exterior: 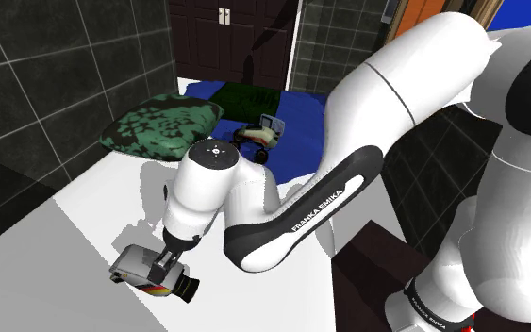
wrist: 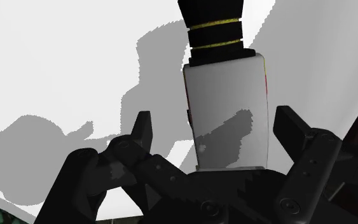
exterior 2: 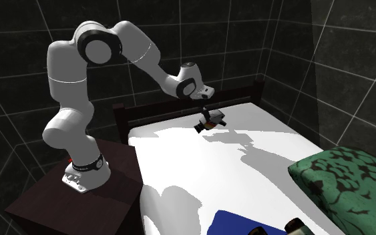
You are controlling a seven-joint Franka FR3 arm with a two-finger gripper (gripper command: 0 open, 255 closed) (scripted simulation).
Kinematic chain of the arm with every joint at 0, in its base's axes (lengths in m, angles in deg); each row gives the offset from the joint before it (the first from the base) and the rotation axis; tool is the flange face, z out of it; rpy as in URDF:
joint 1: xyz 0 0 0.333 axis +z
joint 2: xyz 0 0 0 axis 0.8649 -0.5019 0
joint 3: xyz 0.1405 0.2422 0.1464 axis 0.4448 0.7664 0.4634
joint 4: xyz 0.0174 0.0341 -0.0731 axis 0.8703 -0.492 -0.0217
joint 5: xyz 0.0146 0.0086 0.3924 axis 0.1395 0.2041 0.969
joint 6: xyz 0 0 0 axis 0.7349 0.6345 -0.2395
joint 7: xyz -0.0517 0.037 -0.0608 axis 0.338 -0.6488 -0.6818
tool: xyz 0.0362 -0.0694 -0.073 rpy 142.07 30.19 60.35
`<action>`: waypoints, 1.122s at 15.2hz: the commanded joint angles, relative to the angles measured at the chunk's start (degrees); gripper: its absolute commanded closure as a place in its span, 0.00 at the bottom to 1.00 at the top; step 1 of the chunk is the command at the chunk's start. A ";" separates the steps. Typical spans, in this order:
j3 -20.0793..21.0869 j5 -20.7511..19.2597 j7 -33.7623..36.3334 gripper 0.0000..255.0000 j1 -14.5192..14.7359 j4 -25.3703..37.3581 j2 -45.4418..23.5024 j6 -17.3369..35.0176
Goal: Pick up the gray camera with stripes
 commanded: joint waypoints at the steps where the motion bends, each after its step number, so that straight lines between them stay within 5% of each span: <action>1: -1.52 -4.22 2.44 0.00 2.80 3.44 -4.18 0.54; 11: -5.42 -8.87 6.28 0.00 5.80 3.65 -8.68 4.79; 12: -5.41 -8.85 6.24 1.00 5.78 3.67 -8.68 4.77; 17: -5.40 -8.85 6.24 1.00 5.78 3.67 -8.68 4.77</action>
